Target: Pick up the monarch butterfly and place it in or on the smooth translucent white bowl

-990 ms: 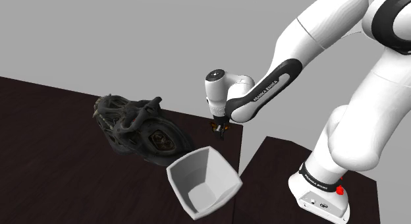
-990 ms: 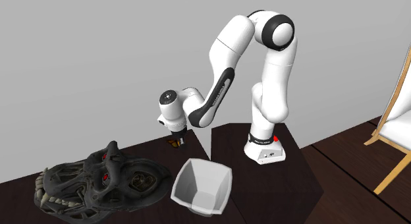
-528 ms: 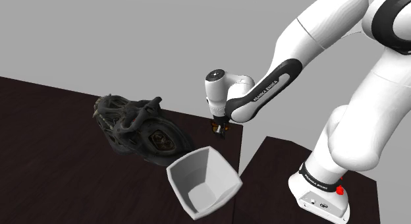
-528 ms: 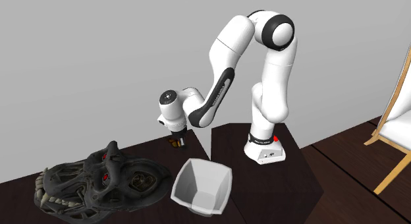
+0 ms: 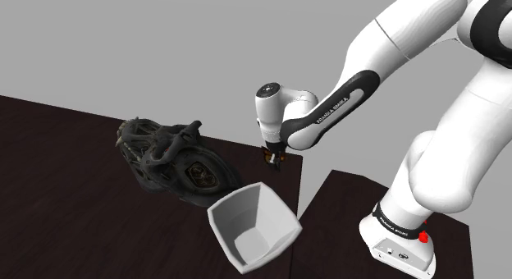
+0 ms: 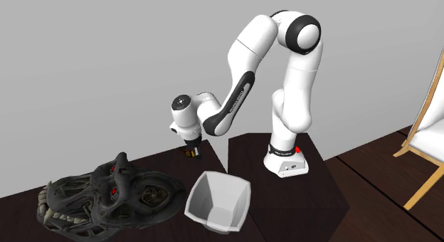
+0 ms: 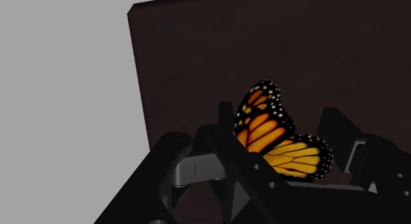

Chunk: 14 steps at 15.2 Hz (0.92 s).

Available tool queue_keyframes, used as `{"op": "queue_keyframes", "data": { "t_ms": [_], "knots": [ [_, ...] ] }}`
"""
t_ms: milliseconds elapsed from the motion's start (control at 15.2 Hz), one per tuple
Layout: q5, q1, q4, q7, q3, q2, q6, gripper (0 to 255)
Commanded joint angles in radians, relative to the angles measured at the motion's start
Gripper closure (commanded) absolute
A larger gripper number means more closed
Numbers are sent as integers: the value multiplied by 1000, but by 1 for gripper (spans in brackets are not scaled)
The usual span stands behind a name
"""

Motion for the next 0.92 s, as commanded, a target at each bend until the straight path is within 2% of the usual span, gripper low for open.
{"op": "queue_keyframes", "data": {
  "t_ms": [0,858],
  "knots": [
    [13,1,3,-15,0,-25,-27,255],
    [75,16,60,-88,-2,-164,-213,255]
  ]
}}
